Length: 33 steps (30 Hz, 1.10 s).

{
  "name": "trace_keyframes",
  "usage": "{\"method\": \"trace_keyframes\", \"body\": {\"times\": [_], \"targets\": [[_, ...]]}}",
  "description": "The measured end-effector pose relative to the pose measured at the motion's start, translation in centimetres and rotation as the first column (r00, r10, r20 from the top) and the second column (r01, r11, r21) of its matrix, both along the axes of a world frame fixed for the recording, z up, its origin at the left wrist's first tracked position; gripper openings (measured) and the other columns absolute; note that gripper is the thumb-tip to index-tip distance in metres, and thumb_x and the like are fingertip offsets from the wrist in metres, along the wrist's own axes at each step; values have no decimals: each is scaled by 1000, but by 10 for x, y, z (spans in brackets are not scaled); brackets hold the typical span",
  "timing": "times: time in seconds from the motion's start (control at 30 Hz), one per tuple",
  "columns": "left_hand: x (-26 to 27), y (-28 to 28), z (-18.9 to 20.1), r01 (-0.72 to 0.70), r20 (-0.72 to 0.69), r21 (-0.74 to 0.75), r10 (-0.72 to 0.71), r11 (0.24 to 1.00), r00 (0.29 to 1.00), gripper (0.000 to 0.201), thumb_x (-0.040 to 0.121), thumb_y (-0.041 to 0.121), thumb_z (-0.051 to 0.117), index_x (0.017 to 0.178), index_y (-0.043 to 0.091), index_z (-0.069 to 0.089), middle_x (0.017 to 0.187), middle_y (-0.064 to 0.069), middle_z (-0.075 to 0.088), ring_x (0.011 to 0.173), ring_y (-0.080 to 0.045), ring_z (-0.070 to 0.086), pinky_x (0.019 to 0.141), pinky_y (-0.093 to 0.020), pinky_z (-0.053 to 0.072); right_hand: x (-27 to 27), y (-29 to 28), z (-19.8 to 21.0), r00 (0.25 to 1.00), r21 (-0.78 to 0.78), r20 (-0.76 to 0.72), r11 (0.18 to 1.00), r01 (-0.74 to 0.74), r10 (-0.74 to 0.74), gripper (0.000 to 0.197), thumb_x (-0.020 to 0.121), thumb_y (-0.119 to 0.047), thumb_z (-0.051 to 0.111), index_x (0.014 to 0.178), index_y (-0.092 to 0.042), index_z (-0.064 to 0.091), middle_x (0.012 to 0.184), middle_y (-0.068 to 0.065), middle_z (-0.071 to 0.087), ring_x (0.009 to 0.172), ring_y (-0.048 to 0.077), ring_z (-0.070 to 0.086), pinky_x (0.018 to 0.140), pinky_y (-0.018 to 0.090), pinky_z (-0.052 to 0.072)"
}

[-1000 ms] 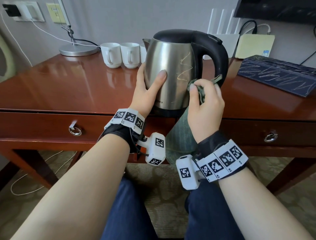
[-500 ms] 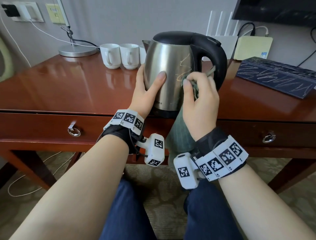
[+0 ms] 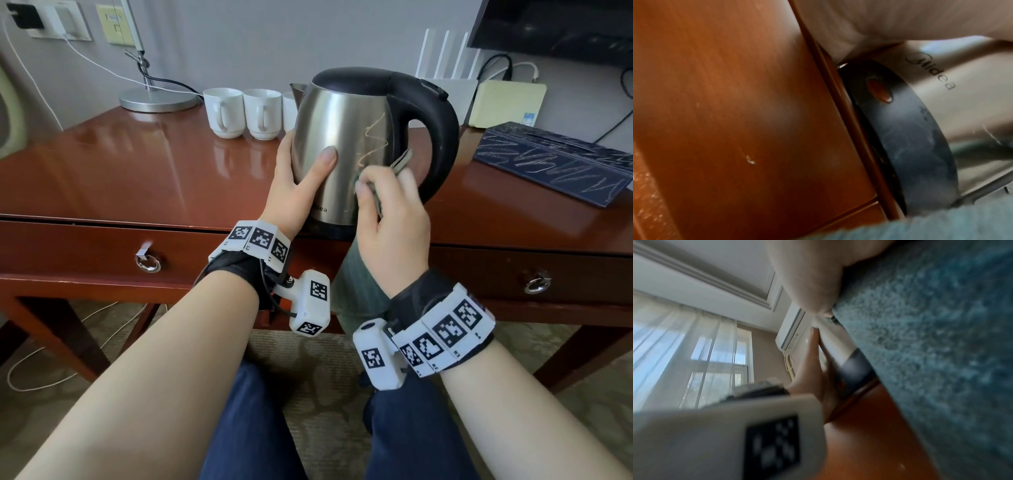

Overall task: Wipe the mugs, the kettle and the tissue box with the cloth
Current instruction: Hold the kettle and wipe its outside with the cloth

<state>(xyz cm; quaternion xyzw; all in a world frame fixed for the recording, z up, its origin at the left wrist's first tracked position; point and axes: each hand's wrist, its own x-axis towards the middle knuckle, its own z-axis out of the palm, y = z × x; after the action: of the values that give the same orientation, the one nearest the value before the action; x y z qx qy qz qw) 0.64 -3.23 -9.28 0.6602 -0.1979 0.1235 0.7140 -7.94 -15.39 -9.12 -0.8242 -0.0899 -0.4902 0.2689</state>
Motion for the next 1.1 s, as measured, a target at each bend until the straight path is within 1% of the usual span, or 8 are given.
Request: {"method": "trace_keyframes", "body": {"times": [0.13, 0.27, 0.5, 0.63, 0.7, 0.83, 0.97, 1.1], "targets": [[-1, 0, 1, 5, 4, -13, -5, 1000, 1000, 68, 84, 48, 63, 142, 27, 34, 123, 25, 51, 109, 19, 53, 88, -7, 43, -3, -6, -5, 998, -38, -8, 997, 64, -65, 15, 94, -14, 50, 96, -7, 64, 90, 11, 53, 63, 27, 52, 50, 33, 45], [-2, 1, 2, 18, -1, -18, -18, 1000, 1000, 64, 84, 45, 62, 139, 29, 33, 123, 26, 49, 107, 21, 51, 90, -5, 41, 4, -5, 11, 996, 50, 42, 995, 83, -85, 13, 94, -10, 52, 95, -6, 63, 94, 11, 55, 68, 17, 48, 54, 28, 41], [-3, 1, 1, 53, 1, -27, -53, 998, 999, 85, 76, 56, 65, 147, 24, 31, 137, 9, 53, 122, 1, 54, 104, -25, 44, 0, 6, 5, 998, -146, 55, 989, 16, -8, 15, 95, -15, 54, 97, -6, 66, 89, 14, 53, 62, 27, 54, 43, 37, 48], [-1, 1, 1, 46, -11, -32, -47, 998, 999, 77, 83, 50, 64, 147, 23, 30, 130, 18, 52, 117, 8, 54, 96, -17, 46, -3, -3, 4, 996, -96, 57, 993, 70, -64, 12, 94, -14, 57, 96, -8, 67, 89, 12, 53, 61, 25, 53, 45, 36, 48], [-1, 2, 1, 42, -11, -27, -43, 999, 999, 75, 85, 48, 63, 147, 23, 30, 130, 18, 51, 118, 8, 53, 99, -18, 45, -1, -3, 9, 993, -65, 89, 995, 81, -75, 12, 94, -13, 57, 96, -8, 67, 91, 12, 55, 64, 24, 55, 48, 35, 49], [-3, 2, 2, 39, -5, -13, -39, 999, 999, 66, 83, 49, 65, 138, 31, 33, 125, 21, 52, 114, 12, 54, 96, -15, 44, 7, 4, 20, 991, -59, 124, 997, 59, -51, 13, 94, -15, 57, 97, -8, 68, 92, 12, 56, 69, 21, 54, 49, 34, 49], [-4, 3, 3, 50, -13, -22, -50, 999, 999, 81, 78, 56, 66, 145, 28, 31, 129, 20, 51, 117, 8, 54, 102, -20, 44, 5, 4, 13, 993, -119, 117, 992, 36, -22, 15, 93, -16, 58, 97, -8, 69, 88, 13, 55, 67, 16, 47, 46, 33, 48], [-3, 3, 2, 56, -8, -13, -56, 998, 998, 61, 84, 47, 63, 136, 34, 33, 124, 26, 50, 111, 18, 52, 95, -12, 42, -2, -8, 1, 997, -104, 60, 993, 47, -41, 14, 94, -17, 59, 98, -9, 69, 91, 12, 57, 67, 23, 55, 49, 36, 50]]}}
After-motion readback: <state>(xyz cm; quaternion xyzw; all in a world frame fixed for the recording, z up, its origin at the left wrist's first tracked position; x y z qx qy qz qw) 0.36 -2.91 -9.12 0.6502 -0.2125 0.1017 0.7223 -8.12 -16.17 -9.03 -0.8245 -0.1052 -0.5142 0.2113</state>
